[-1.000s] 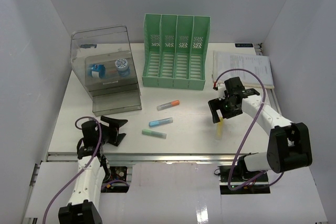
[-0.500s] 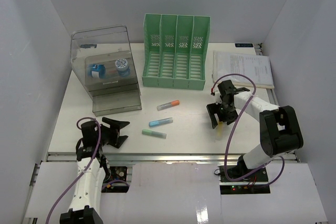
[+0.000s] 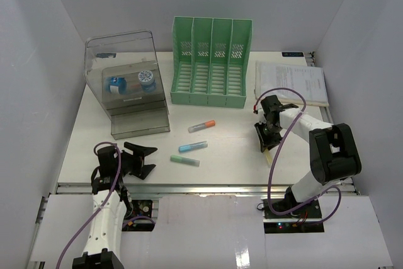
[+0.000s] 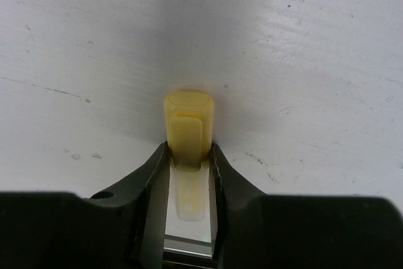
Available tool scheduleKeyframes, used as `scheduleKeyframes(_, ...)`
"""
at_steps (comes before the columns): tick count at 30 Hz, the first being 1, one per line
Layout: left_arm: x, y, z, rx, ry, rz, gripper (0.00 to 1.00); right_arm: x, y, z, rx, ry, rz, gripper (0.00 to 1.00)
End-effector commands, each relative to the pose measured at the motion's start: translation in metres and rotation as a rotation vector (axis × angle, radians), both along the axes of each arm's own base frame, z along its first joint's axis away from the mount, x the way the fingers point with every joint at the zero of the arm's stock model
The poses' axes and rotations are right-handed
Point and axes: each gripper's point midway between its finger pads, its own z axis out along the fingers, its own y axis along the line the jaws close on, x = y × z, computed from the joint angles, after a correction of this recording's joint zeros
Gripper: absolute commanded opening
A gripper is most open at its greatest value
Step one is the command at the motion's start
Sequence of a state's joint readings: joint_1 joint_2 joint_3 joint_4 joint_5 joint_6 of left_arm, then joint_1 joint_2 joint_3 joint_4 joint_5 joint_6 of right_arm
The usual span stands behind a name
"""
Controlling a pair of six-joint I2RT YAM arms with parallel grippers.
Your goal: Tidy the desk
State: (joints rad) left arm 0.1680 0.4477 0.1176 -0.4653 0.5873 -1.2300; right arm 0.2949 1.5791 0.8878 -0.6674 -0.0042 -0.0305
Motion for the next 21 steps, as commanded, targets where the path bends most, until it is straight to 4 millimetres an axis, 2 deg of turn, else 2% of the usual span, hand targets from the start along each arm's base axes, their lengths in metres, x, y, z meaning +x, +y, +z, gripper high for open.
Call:
scheduleKeyframes(1, -0.003, -0.003, 0.0, -0.022, 0.015, -0.008, 0.84, 0.011, 0.017, -0.009, 0.069, -0.02, 0.048, 0.12)
scheduleKeyframes(4, -0.003, -0.004, 0.003, -0.016, 0.003, -0.026, 0.84, 0.021, 0.041, 0.007, 0.138, -0.083, 0.205, 0.08)
scheduleKeyframes(6, -0.004, -0.005, 0.004, -0.009, -0.006, -0.041, 0.84, 0.035, 0.055, 0.022, 0.107, -0.171, 0.33, 0.08)
scheduleKeyframes(8, -0.005, -0.006, 0.005, 0.001, -0.018, -0.061, 0.84, 0.04, 0.075, 0.033, 0.089, -0.238, 0.493, 0.08)
scheduleKeyframes(10, -0.008, -0.007, 0.003, 0.017, -0.021, -0.086, 0.84, 0.039, 0.117, 0.053, 0.132, -0.306, 0.72, 0.08)
scheduleKeyframes(12, -0.012, -0.007, 0.0, 0.024, -0.005, -0.099, 0.83, 0.04, 0.166, 0.082, 0.229, -0.357, 0.901, 0.08)
scheduleKeyframes(13, -0.014, -0.007, -0.001, 0.03, 0.0, -0.106, 0.81, 0.029, 0.191, 0.091, 0.274, -0.359, 1.026, 0.08)
scheduleKeyframes(14, -0.015, -0.007, 0.0, 0.037, 0.001, -0.108, 0.8, 0.03, 0.212, 0.103, 0.289, -0.392, 1.104, 0.08)
scheduleKeyframes(16, -0.015, -0.005, 0.002, 0.051, -0.002, -0.103, 0.78, 0.032, 0.247, 0.123, 0.303, -0.455, 1.225, 0.08)
scheduleKeyframes(18, -0.015, -0.002, 0.003, 0.071, 0.004, -0.085, 0.78, 0.028, 0.295, 0.13, 0.308, -0.501, 1.373, 0.08)
scheduleKeyframes(20, -0.014, 0.0, 0.008, 0.084, -0.022, -0.074, 0.78, 0.04, 0.337, 0.168, 0.316, -0.641, 1.463, 0.08)
scheduleKeyframes(21, -0.014, 0.0, 0.011, 0.088, -0.035, -0.066, 0.78, 0.045, 0.362, 0.178, 0.312, -0.695, 1.487, 0.08)
